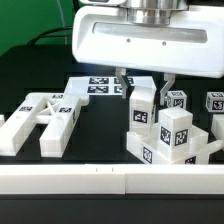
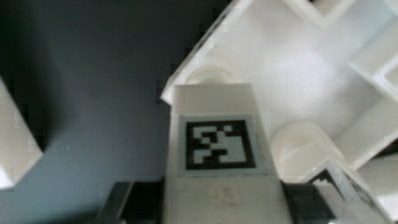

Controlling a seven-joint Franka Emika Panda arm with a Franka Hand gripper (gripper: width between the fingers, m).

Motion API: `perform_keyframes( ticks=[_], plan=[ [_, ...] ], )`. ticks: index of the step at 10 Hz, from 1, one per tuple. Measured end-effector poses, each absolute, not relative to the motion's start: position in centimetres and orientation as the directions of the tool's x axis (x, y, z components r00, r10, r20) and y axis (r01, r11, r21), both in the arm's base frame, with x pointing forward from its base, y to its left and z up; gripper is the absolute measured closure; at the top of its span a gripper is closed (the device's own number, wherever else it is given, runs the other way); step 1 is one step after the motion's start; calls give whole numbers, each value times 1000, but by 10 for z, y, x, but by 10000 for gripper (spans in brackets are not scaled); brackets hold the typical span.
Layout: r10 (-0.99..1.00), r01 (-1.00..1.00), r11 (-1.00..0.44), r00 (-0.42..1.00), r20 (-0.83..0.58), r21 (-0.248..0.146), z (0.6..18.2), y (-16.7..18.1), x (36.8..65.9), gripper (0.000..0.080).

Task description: Assemble chair

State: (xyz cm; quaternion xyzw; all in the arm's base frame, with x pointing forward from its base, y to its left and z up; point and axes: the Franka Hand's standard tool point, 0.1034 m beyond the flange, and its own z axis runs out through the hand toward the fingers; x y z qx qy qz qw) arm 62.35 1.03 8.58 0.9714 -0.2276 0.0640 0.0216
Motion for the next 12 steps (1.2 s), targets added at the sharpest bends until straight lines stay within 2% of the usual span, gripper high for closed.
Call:
perform_keyframes(
  ticks=[4,7,9,12],
  plan=[
    [-602,-607,-795,785,143,-15,86,7,624,505],
    [-765,-768,-639,630,133,-42,86,4,623,505],
    [-899,-897,-433,423,114,-83,85,3,619,505],
    [-989,-983,-141,134,69,-116,84,2,615,505]
  ],
)
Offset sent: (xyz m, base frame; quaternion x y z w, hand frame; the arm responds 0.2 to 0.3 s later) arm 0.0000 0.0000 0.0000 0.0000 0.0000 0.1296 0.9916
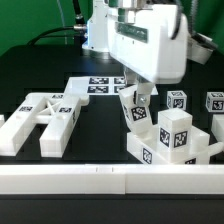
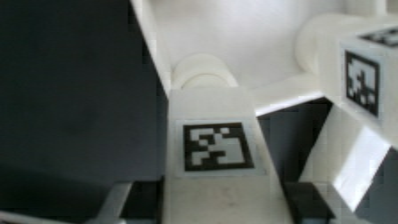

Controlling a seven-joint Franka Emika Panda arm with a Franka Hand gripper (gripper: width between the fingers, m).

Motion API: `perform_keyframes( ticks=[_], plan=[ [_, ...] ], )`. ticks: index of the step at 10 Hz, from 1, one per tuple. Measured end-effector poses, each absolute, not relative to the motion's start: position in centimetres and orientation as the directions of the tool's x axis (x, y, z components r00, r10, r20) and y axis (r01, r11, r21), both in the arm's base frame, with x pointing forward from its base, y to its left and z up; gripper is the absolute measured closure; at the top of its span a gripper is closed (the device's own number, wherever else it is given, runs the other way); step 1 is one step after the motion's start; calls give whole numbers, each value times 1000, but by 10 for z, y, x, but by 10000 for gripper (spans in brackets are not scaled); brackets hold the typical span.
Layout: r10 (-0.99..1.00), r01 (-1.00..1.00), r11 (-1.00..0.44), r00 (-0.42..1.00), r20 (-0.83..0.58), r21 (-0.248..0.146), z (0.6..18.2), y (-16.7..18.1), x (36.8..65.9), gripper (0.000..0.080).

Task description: Assemble chair

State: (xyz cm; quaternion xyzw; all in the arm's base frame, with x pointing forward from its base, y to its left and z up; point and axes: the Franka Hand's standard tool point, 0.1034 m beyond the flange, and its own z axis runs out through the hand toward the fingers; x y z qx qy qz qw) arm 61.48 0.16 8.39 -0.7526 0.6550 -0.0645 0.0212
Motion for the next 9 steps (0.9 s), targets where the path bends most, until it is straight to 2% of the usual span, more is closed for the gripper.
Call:
perform_keyframes(
  ticks=[3,4,5,6,7,9],
  plan=[
    [-994,-986,101,-104,17,-136,83,4,615,505],
    [-996,-988,79,-82,20,-135,83,4,614,505],
    [-999,-991,18,-21,28,-131,83,4,614,429],
    [-998,-991,-52,48,36,-125,83,2,614,248],
    [-995,-989,-96,93,34,-109,83,4,613,181],
    [-923,-918,-384,379,69,-96,84,4,616,155]
  ],
)
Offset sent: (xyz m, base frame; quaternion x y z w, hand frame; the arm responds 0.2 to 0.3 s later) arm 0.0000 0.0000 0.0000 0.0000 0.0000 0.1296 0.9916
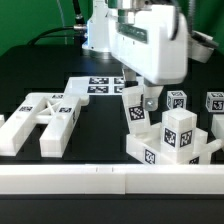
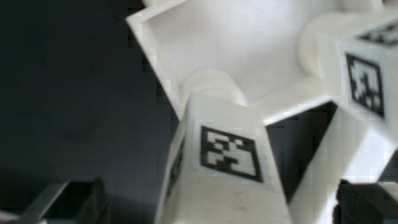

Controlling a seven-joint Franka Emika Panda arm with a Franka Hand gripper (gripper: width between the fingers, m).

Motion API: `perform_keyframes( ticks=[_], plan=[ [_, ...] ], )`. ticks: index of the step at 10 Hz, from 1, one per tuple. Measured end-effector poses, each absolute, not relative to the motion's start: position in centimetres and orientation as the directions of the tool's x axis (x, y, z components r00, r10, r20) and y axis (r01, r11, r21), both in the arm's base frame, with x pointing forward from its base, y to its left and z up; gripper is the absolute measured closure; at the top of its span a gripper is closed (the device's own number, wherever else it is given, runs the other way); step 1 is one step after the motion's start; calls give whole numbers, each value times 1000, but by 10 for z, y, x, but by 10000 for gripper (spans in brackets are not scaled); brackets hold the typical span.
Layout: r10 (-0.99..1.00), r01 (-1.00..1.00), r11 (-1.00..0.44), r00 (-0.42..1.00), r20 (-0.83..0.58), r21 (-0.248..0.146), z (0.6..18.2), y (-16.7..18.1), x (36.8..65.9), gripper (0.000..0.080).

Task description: Assemble chair

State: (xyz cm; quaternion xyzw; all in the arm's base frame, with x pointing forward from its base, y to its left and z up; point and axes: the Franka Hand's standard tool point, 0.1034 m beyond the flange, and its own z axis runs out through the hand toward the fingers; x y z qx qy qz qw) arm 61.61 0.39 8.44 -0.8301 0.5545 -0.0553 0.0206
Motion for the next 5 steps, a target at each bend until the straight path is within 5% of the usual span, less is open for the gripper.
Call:
perform_keyframes(
  ticks=[5],
  plan=[
    [-697,-697,-716,709,105,-46,83,5,614,151]
  ],
)
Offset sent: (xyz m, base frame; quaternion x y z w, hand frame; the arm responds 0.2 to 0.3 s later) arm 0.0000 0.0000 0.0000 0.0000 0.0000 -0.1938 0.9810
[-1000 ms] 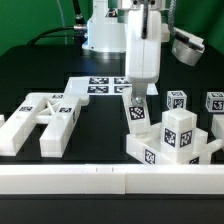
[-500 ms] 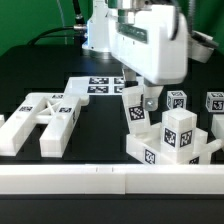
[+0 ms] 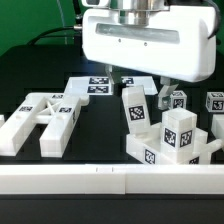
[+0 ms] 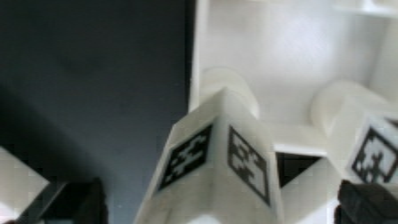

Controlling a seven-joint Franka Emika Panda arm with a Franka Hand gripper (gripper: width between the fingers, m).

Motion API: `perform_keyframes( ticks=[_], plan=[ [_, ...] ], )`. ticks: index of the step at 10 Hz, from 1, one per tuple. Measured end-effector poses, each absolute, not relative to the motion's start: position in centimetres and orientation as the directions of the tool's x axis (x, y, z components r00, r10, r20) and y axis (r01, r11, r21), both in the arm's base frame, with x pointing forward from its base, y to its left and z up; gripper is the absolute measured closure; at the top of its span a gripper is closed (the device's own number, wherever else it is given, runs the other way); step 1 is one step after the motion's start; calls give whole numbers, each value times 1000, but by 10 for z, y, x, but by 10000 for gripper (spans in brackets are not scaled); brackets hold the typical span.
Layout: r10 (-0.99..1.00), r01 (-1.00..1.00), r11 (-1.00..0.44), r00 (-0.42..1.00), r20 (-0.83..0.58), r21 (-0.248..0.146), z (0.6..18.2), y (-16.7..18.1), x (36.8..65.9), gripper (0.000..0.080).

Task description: Assemble chair

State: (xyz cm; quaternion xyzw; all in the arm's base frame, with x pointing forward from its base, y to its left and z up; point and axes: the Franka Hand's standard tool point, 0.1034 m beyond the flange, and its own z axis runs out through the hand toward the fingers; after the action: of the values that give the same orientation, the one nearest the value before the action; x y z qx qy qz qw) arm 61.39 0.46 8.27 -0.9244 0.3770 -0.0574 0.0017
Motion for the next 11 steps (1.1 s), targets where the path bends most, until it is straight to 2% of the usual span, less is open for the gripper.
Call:
perform_keyframes(
  ticks=[3,5,8,10,11],
  plan=[
    [-469,-472,-882,874,125,-5,83,3,615,151],
    [-386,-390,-921,914,127,6,83,3,615,151],
    [-125,-133,-989,984,125,58,86,0,618,151],
    [-128,-136,-989,984,125,58,85,0,617,174],
    [-128,-136,-989,984,125,58,85,0,617,362]
  ],
)
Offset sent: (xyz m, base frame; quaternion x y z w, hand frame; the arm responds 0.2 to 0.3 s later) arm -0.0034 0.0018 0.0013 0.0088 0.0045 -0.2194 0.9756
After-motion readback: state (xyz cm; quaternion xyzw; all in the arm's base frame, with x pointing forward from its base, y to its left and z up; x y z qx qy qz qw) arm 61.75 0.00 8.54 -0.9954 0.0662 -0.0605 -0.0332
